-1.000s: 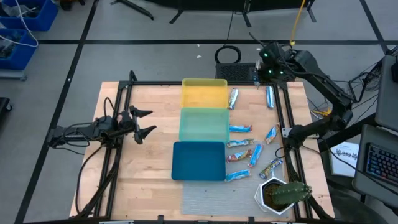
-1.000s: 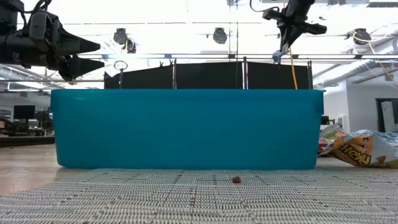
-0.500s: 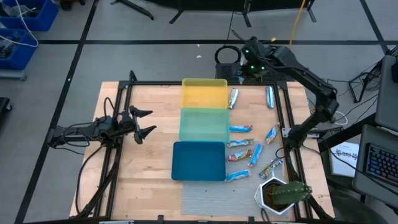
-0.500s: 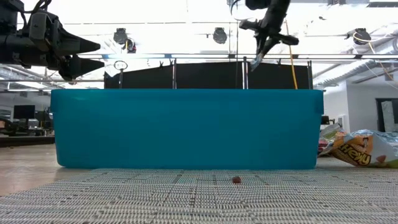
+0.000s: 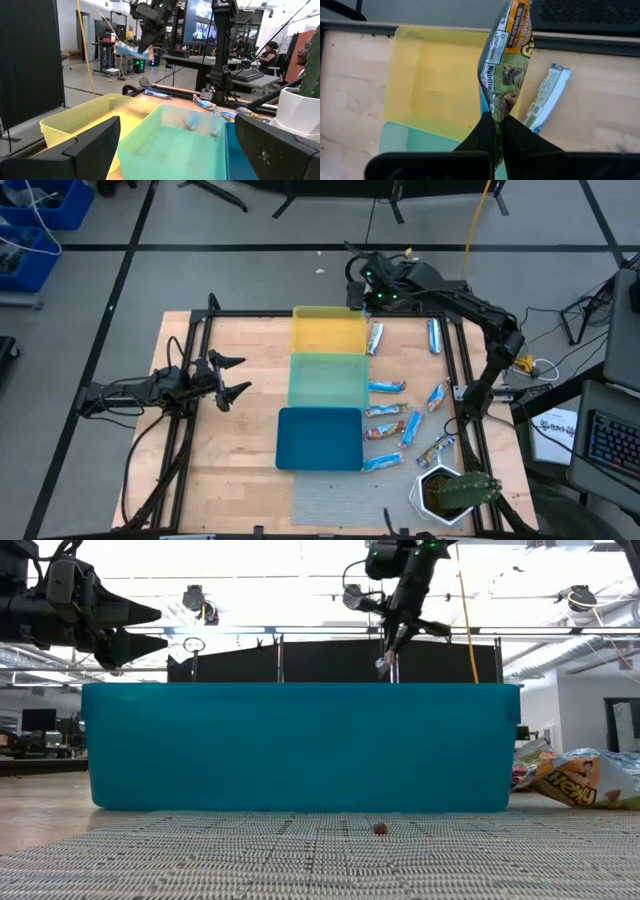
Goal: Pick and place Granola Bars by type
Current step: Put the yellow granola bar into the yellow bin
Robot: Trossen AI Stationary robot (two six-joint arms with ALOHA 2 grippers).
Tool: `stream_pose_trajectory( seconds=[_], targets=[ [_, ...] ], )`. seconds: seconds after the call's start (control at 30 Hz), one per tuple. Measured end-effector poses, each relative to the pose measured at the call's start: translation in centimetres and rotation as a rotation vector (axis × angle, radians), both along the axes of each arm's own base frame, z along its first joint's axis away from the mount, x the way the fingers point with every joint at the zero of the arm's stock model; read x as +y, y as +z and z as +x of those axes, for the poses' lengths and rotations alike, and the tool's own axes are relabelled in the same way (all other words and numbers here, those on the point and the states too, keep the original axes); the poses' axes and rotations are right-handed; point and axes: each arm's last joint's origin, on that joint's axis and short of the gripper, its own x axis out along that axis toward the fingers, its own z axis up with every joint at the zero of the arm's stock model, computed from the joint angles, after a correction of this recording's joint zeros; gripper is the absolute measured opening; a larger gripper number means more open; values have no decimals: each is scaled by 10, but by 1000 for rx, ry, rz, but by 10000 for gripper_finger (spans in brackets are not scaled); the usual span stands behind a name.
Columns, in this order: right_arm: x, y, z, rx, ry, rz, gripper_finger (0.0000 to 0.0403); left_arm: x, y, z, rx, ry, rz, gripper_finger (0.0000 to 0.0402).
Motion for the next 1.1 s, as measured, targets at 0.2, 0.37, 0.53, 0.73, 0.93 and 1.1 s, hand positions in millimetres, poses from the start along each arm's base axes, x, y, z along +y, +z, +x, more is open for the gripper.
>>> stream_pose_trajectory(
  seconds=[0.2, 0.37, 0.53, 0.73, 0.93, 1.1],
  targets=[
    [-7, -17, 19, -7, 21, -13, 3, 0, 0, 0, 0, 1, 0, 392],
    [-12, -35, 28, 38, 40, 9, 3, 0, 0, 0, 1, 1, 0, 392],
    [-18, -54, 36, 92, 72, 27, 3, 0, 0, 0, 1, 1, 0, 392],
    [-23, -77, 46, 145, 115, 45, 3, 0, 0, 0, 1, 0, 0, 392],
    [-21, -98, 52, 156, 132, 49, 3, 0, 0, 0, 1, 0, 0, 392],
    [-15, -120, 51, 181, 137, 70, 3, 0, 0, 0, 1, 0, 0, 392]
  ],
)
